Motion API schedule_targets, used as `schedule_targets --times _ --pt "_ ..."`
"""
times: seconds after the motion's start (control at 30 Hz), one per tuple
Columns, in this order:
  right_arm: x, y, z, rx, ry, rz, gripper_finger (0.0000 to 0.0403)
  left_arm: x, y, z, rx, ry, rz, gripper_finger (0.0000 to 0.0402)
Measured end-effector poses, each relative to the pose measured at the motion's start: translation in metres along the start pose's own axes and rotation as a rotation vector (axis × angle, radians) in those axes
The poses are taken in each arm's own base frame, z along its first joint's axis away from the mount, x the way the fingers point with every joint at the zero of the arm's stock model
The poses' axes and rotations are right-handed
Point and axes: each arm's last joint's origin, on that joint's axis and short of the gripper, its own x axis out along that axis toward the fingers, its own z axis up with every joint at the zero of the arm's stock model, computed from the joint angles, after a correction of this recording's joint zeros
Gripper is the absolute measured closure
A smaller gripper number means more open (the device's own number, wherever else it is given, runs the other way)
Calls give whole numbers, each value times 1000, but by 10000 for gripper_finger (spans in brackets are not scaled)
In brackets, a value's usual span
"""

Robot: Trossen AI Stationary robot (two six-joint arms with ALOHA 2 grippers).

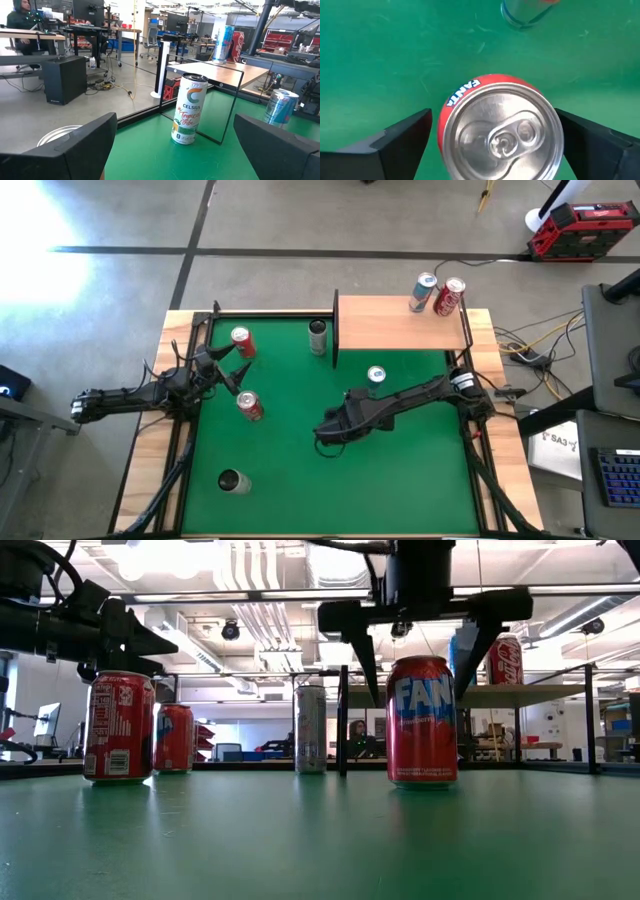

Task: Place canned beverage on shelf
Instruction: Put the bottom red soda can on the shelf

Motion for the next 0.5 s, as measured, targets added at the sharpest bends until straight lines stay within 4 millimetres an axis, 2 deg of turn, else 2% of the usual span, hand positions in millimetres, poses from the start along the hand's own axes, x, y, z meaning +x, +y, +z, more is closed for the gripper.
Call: schedule_targets --times 0.27,0.5 --pt "-9 -15 -35 32 -204 109 9 0 0 0 0 0 0 15" --pt "3 -29 -53 -53 -357 138 8 0 0 0 0 0 -1 15"
